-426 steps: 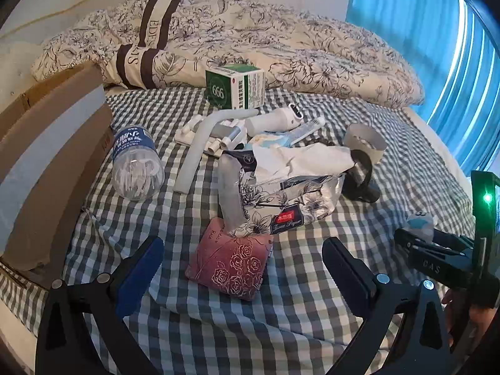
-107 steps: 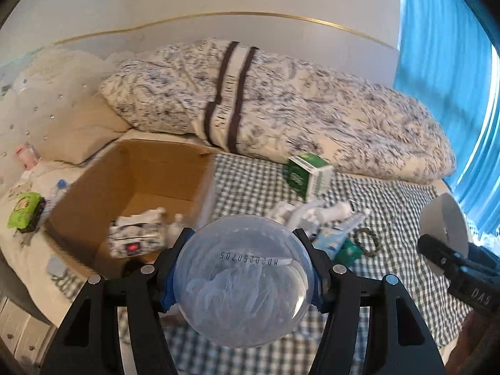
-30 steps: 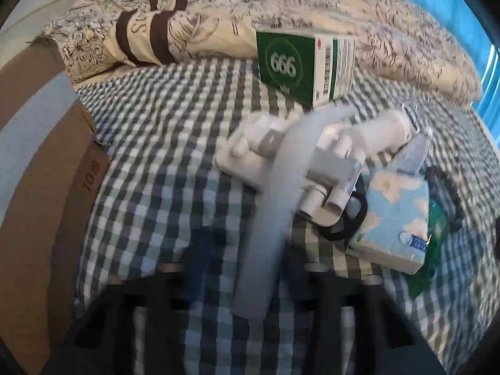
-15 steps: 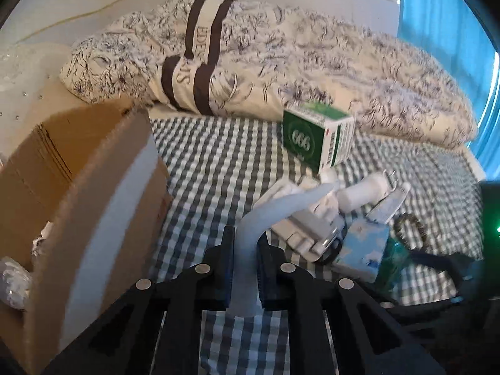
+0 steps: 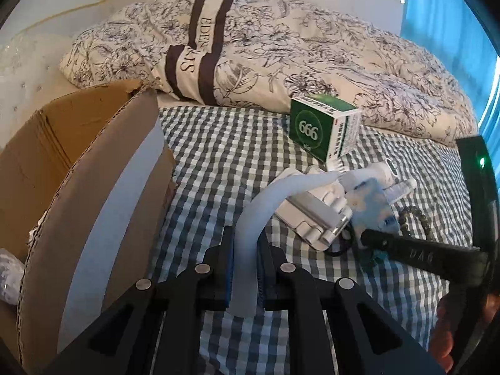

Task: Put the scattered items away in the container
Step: 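Grasp the white tube with the left gripper while the right grasps the blue tissue pack, then drop the white tube and blue tissue pack into the cardboard box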

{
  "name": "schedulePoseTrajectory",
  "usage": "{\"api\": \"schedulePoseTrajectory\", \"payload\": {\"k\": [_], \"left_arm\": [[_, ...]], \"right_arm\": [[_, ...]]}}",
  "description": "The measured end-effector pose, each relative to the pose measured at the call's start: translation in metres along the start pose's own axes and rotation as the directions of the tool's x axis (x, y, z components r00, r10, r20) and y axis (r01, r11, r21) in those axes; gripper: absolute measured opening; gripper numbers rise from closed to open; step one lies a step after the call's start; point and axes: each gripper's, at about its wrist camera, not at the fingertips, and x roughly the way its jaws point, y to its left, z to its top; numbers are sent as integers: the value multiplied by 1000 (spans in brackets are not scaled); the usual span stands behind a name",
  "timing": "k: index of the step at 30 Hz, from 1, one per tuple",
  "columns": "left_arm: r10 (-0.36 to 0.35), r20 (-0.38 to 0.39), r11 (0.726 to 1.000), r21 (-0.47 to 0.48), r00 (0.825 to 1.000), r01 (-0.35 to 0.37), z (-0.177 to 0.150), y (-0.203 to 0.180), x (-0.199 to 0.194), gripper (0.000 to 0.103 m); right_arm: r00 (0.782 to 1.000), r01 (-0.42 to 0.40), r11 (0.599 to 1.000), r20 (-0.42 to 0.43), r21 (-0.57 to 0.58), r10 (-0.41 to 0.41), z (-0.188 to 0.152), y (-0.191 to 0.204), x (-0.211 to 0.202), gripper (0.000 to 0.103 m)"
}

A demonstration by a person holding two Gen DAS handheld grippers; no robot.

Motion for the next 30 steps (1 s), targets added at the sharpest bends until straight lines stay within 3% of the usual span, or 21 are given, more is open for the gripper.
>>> {"api": "schedulePoseTrajectory", "payload": {"k": [5, 14, 22, 30], "left_arm": [[-5, 6, 1000, 3, 1000, 5, -1, 1, -3, 12], [-18, 32, 1000, -3, 999, 18, 6, 0, -30, 12], [-37, 146, 999, 13, 989, 36, 21, -9, -102, 12], [-18, 305, 999, -21, 952, 26, 51, 14, -191, 12]], "right_arm": [[999, -14, 1000, 39, -17, 14, -6, 5, -13, 18], [992, -55, 998, 117, -7, 55, -23, 7, -72, 18], [979, -78, 996, 185, -48, 85, -40, 21, -133, 18], [958, -114, 981, 243, -156, 150, -57, 67, -191, 18]]}}
